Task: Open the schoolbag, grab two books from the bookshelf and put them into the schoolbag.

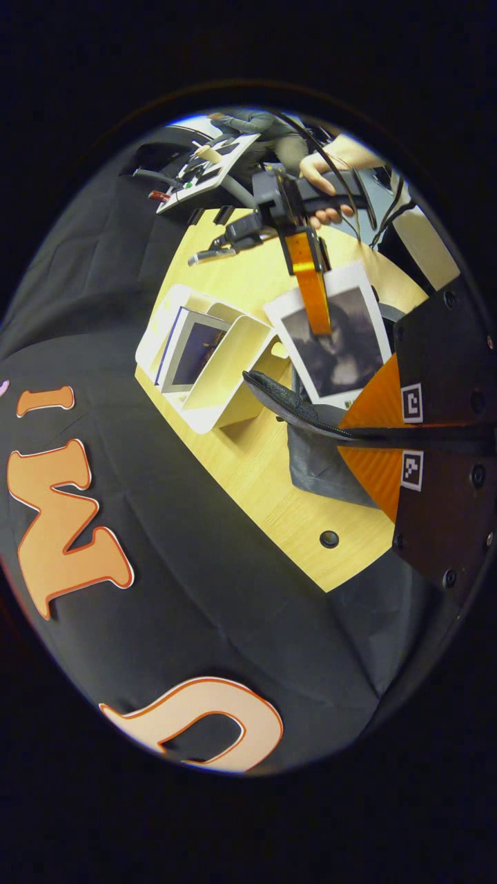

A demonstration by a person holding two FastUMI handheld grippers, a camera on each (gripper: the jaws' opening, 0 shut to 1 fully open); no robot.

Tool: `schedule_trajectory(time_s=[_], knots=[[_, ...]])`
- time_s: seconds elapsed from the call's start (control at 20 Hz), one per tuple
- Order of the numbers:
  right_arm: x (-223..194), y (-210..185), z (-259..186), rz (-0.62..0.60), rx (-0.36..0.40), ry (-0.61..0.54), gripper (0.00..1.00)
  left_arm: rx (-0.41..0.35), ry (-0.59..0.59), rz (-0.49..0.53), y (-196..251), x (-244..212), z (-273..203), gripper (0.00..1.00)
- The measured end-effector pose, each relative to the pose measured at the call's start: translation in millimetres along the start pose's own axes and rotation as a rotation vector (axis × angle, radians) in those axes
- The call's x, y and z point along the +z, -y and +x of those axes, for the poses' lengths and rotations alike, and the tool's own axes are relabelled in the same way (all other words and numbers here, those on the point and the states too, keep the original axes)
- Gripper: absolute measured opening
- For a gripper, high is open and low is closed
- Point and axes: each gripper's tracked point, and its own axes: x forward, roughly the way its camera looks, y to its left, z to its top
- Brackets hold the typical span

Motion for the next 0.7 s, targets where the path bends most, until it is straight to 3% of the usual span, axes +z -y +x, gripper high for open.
schedule_trajectory(time_s=[0.25,0.5,0.6,0.7], knots=[[-2.8,3.7,46.0,0.02,-0.004,0.069,0.36,-0.014,-0.011,-0.009,7.4,-6.4,3.9,0.01],[-19.3,6.7,75.8,0.125,-0.004,0.118,0.38,-0.021,-0.019,-0.018,8.1,-7.2,5.9,0.01],[-32.0,12.9,75.7,0.129,-0.048,0.081,0.48,-0.019,-0.03,-0.027,5.3,-13.2,10.2,0.01],[-33.4,16.9,68.4,0.128,-0.081,0.068,0.83,-0.031,-0.036,-0.055,4.2,-19.8,10.1,0.01]])
